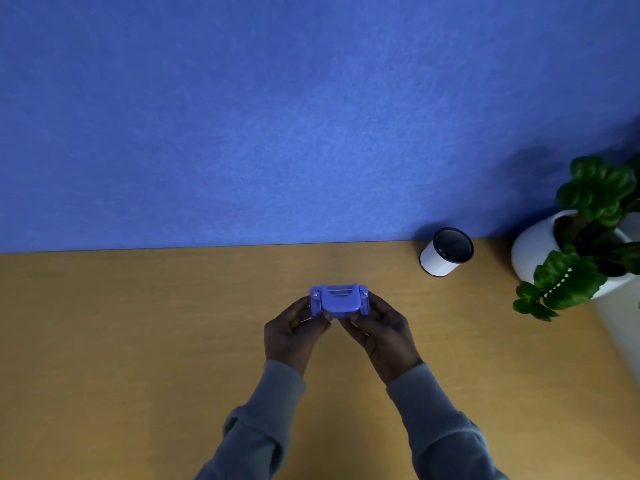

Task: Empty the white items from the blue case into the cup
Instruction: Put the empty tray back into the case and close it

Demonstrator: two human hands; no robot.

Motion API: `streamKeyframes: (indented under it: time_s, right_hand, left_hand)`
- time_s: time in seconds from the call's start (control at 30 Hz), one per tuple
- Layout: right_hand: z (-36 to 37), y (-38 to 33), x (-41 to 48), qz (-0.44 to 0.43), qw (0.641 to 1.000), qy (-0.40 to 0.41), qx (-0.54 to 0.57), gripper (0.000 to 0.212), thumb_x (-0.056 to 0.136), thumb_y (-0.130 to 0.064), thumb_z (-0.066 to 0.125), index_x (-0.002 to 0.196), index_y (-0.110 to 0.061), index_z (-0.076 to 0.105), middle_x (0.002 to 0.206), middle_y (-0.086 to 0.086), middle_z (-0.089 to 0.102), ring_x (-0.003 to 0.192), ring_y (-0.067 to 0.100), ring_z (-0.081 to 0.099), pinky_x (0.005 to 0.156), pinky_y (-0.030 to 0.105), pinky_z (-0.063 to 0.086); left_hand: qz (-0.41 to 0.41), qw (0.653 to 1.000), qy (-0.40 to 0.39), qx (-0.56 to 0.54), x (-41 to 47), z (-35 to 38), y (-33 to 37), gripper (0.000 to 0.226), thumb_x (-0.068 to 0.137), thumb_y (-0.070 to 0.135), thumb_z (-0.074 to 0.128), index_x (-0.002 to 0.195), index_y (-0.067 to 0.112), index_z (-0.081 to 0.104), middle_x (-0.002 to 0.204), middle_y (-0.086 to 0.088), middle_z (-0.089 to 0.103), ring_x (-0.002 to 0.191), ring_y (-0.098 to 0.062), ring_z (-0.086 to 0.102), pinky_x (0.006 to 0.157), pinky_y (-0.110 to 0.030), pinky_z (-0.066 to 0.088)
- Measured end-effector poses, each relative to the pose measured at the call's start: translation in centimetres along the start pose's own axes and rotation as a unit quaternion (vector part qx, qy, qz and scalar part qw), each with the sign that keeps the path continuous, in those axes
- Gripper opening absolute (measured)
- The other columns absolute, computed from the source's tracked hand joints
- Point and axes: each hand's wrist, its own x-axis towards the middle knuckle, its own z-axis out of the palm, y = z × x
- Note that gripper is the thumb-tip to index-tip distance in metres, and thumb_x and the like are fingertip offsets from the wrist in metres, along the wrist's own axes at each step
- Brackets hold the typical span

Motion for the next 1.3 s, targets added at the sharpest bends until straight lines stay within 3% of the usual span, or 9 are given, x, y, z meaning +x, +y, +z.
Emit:
streamKeyframes:
  time_s: [0.1,0.23,0.43,0.57,0.7,0.87,1.03,1.2,1.3]
  right_hand:
    - [-0.2,-0.7,0.5,0.052,0.998,0.000,0.045,0.034,0.088,-0.012,0.060,0.119,-0.004,0.071,0.126,0.021,0.070,0.118,0.037,0.066,0.094,0.043,0.056]
    - [0.3,-1.3,1.8,0.115,0.986,0.114,0.037,0.024,0.093,-0.033,0.066,0.082,-0.019,0.082,0.097,0.013,0.079,0.087,0.030,0.077,0.075,0.043,0.061]
    - [0.3,-1.4,3.0,0.131,0.978,0.157,-0.043,0.019,0.085,-0.032,0.076,0.083,-0.014,0.083,0.081,0.006,0.074,0.059,0.014,0.065,0.055,0.027,0.052]
    - [-0.1,-1.1,3.7,0.134,0.983,0.127,-0.021,0.022,0.090,-0.031,0.071,0.087,-0.013,0.082,0.086,0.008,0.076,0.068,0.017,0.071,0.064,0.031,0.057]
    - [-1.7,-0.9,4.2,0.117,0.990,0.059,0.046,0.025,0.096,-0.025,0.062,0.110,-0.013,0.078,0.112,0.010,0.077,0.098,0.024,0.073,0.082,0.038,0.059]
    - [-3.4,-0.1,5.0,0.081,0.995,-0.007,0.052,0.038,0.093,-0.008,0.060,0.130,-0.004,0.065,0.132,0.019,0.067,0.124,0.031,0.064,0.097,0.036,0.055]
    - [-3.6,0.5,6.3,0.065,0.998,0.007,0.008,0.042,0.091,-0.003,0.060,0.132,0.002,0.061,0.129,0.022,0.068,0.122,0.032,0.065,0.096,0.037,0.057]
    - [-3.0,1.1,8.2,0.066,0.993,0.065,-0.076,0.033,0.092,0.006,0.063,0.125,0.001,0.067,0.120,0.020,0.073,0.114,0.030,0.070,0.095,0.037,0.058]
    - [-2.7,1.8,10.3,0.065,0.982,0.112,-0.139,0.031,0.088,0.012,0.066,0.117,0.003,0.071,0.115,0.022,0.073,0.107,0.033,0.070,0.086,0.035,0.062]
  left_hand:
    - [-0.017,0.999,-0.030,-0.003,0.8,-0.6,0.6,0.024,0.081,0.021,0.068,0.101,0.019,0.081,0.100,-0.009,0.080,0.097,-0.028,0.075,0.081,-0.035,0.061]
    - [-0.074,0.997,0.005,0.015,2.2,-0.4,1.4,0.028,0.089,0.038,0.070,0.094,0.013,0.081,0.089,-0.015,0.080,0.083,-0.032,0.077,0.069,-0.039,0.063]
    - [-0.101,0.992,0.041,0.057,4.0,-0.4,1.0,0.019,0.088,0.023,0.076,0.090,0.005,0.080,0.081,-0.015,0.079,0.071,-0.032,0.076,0.058,-0.037,0.061]
    - [-0.114,0.992,0.037,0.031,4.8,-0.5,0.9,0.016,0.089,0.020,0.074,0.079,0.010,0.081,0.083,-0.016,0.079,0.072,-0.030,0.077,0.059,-0.036,0.062]
    - [-0.109,0.993,-0.010,-0.041,5.6,-1.0,1.1,0.021,0.093,0.008,0.064,0.081,0.010,0.082,0.090,-0.014,0.080,0.084,-0.029,0.077,0.069,-0.038,0.063]
    - [-0.081,0.994,-0.066,-0.034,6.0,-1.3,0.4,0.030,0.089,-0.005,0.066,0.117,0.004,0.070,0.106,-0.008,0.079,0.101,-0.021,0.074,0.086,-0.035,0.061]
    - [-0.089,0.994,-0.053,-0.033,7.0,-1.2,-0.5,0.029,0.088,-0.008,0.067,0.110,0.009,0.074,0.102,-0.008,0.080,0.097,-0.018,0.075,0.078,-0.028,0.061]
    - [-0.116,0.993,0.001,0.020,9.2,-1.2,-2.1,0.027,0.085,-0.013,0.067,0.110,-0.004,0.071,0.082,-0.001,0.081,0.081,-0.011,0.076,0.069,-0.022,0.061]
    - [-0.140,0.985,0.027,0.097,11.4,-1.4,-2.5,0.026,0.084,-0.009,0.071,0.107,0.002,0.074,0.084,-0.004,0.079,0.093,-0.025,0.074,0.083,-0.033,0.062]
